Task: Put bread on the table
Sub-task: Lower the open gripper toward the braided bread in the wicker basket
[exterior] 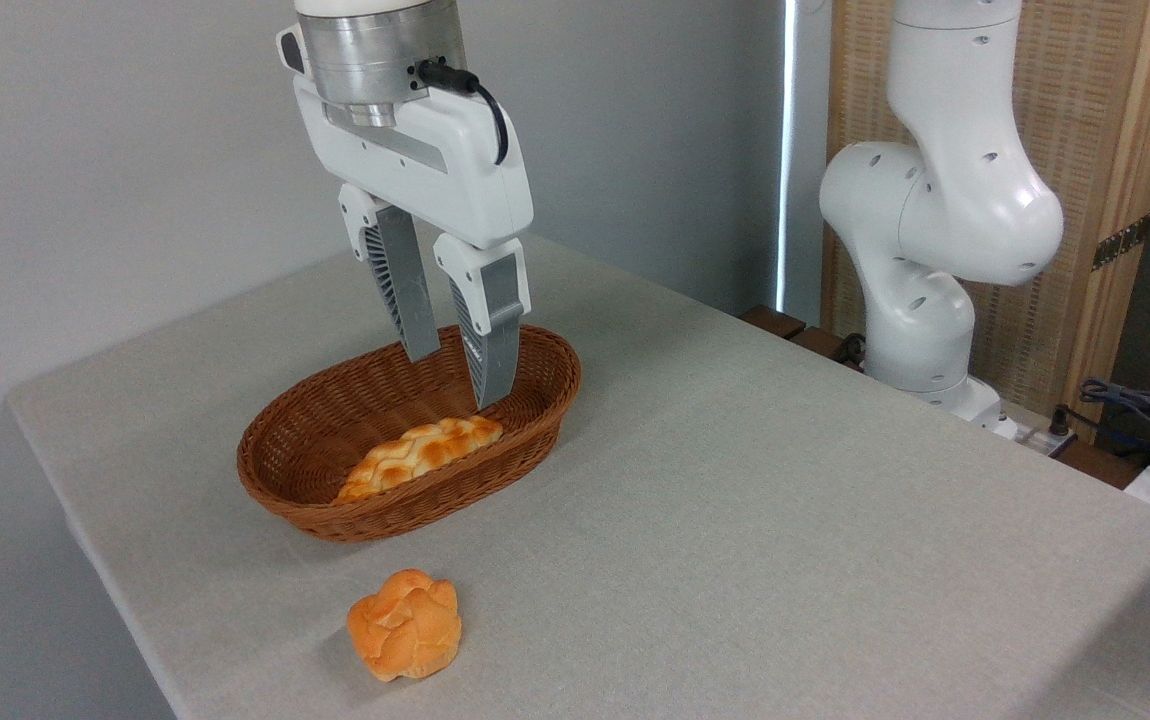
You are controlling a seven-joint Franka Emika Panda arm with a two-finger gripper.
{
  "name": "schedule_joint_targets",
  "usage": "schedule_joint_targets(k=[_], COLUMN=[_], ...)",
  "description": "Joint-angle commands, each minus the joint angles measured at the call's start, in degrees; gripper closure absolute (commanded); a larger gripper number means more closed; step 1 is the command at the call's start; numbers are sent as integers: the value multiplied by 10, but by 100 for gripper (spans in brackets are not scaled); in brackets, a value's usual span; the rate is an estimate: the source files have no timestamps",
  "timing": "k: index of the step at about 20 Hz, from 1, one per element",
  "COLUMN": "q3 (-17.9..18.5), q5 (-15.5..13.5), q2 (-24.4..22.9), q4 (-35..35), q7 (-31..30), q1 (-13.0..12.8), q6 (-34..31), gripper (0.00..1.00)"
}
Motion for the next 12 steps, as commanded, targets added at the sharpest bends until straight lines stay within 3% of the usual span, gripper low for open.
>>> schedule_joint_targets(k=[1, 12], q3=[8, 2], q5=[3, 2], q2=[-4, -4], q4=[3, 0], q7=[10, 4], q1=[-8, -9], q6=[-17, -17], gripper=[0, 0])
